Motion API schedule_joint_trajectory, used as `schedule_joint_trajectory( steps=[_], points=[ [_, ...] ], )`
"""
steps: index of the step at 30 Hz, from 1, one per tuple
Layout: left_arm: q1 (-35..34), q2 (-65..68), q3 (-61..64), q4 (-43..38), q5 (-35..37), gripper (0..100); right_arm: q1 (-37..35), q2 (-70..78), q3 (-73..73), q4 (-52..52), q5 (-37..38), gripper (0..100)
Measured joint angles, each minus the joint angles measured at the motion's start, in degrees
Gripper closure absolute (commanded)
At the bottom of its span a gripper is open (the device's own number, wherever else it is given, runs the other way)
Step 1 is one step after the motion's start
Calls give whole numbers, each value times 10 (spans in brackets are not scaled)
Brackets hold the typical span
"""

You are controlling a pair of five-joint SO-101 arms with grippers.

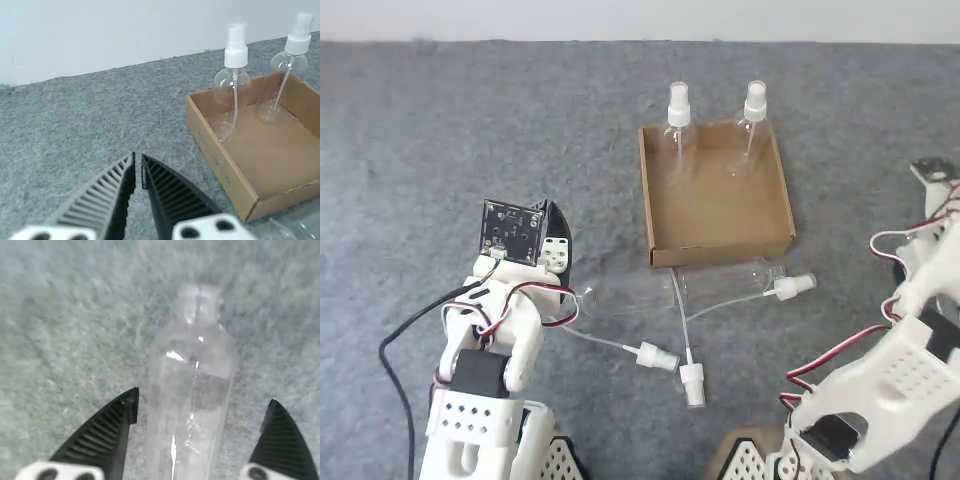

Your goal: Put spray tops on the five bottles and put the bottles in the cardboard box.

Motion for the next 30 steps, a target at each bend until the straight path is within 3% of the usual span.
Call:
schedule_joint_trajectory(
  steps=[10, 12, 16, 22, 25, 30],
  points=[
    [5, 0, 0, 12, 0, 988, -34, 9, -81, 59, 1, 672],
    [18, 0, -4, 37, 0, 988, -34, 30, -84, 59, -4, 712],
    [73, 0, -40, 110, -24, 988, -26, 42, -84, 59, -21, 820],
    [181, 27, -71, 185, -65, 988, -25, 39, -84, 60, -45, 842],
    [185, 81, -92, 180, -67, 988, -24, 11, -84, 62, -72, 838],
    [106, 171, -101, 123, -33, 988, -57, -76, -84, 102, -122, 768]
  ],
)
